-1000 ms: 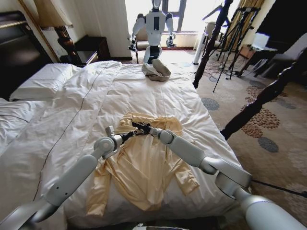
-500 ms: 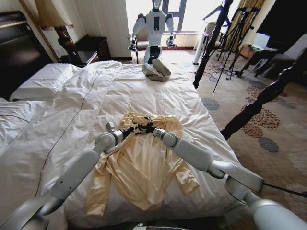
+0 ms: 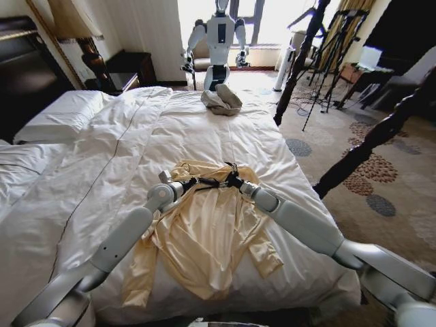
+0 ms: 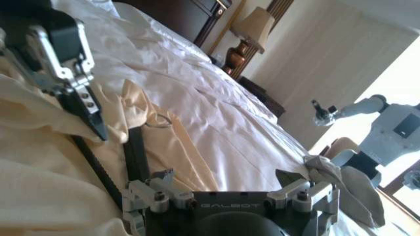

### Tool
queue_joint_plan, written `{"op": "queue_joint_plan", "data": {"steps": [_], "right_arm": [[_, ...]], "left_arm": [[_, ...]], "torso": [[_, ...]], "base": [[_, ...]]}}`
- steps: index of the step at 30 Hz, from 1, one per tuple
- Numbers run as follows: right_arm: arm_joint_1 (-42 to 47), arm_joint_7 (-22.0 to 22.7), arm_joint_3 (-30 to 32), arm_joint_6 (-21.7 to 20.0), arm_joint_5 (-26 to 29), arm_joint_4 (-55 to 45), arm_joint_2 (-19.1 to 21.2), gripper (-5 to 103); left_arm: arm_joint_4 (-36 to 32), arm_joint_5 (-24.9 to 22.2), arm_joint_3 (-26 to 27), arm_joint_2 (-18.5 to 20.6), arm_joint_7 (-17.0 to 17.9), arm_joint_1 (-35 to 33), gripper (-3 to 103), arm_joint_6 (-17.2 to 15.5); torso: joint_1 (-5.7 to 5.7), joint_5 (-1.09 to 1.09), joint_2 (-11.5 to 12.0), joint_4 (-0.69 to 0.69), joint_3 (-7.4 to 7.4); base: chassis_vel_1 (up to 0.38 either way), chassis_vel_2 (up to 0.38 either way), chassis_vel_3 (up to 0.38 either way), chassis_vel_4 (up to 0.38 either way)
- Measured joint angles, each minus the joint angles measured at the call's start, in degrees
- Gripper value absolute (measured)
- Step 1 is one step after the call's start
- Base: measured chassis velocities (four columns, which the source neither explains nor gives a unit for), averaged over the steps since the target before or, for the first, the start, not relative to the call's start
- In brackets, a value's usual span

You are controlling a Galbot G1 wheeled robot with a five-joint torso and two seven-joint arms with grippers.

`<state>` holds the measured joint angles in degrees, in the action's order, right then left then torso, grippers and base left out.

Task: Pick up the clothes from the bed and hang them on the clothes hanger.

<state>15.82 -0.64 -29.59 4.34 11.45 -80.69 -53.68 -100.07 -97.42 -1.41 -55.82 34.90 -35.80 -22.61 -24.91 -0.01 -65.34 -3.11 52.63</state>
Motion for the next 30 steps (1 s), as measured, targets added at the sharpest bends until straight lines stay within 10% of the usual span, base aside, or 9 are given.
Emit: {"op": "queue_joint_plan", "data": {"steps": [8, 14, 20, 25, 27, 30], "right_arm": [[3.01, -0.01, 2.80, 0.00, -0.03, -0.36, 2.26, 100], [5.10, -0.23, 5.34, 0.02, -0.21, -0.66, 3.03, 100], [6.00, -0.37, 6.65, 0.01, -0.42, -0.19, 3.19, 100], [5.60, -0.31, 6.73, -0.10, -0.32, -0.26, 2.93, 100], [5.88, -0.32, 7.30, -0.10, -0.23, -0.57, 2.96, 100], [7.06, -0.35, 8.07, -0.03, -0.20, -0.94, 3.63, 100]], "left_arm": [[-3.75, -2.36, -0.38, 0.85, 1.37, 0.97, 36, 0.76], [-3.16, 2.41, 2.10, 4.68, -4.22, 1.94, 64, 2.27], [-5.16, -3.38, 5.66, 5.75, 0.36, 2.00, 80, 0.35], [-1.53, 18.35, 4.11, 9.31, -10.13, 0.14, 95, -0.08], [3.05, 37.55, 1.38, 13.86, -21.05, -1.97, 100, 3.33], [5.74, 46.74, -0.35, 15.82, -27.61, -2.91, 100, 5.73]], "torso": [[0.01, 0.01, -0.01, -0.01, 0.00], [0.00, -0.02, -0.01, 0.00, 0.00], [0.00, -0.01, -0.01, -0.01, -0.01], [0.00, -0.02, -0.01, -0.06, 0.00], [-0.01, -0.03, -0.01, 0.05, 0.00], [0.00, -0.06, -0.01, 0.05, 0.00]], "base": [[0.000, 0.000, 0.000, 0.000], [0.000, 0.000, 0.000, 0.000], [0.000, 0.000, 0.000, 0.000], [0.000, 0.000, 0.000, 0.000], [0.000, 0.000, 0.000, 0.000], [0.000, 0.000, 0.000, 0.000]]}}
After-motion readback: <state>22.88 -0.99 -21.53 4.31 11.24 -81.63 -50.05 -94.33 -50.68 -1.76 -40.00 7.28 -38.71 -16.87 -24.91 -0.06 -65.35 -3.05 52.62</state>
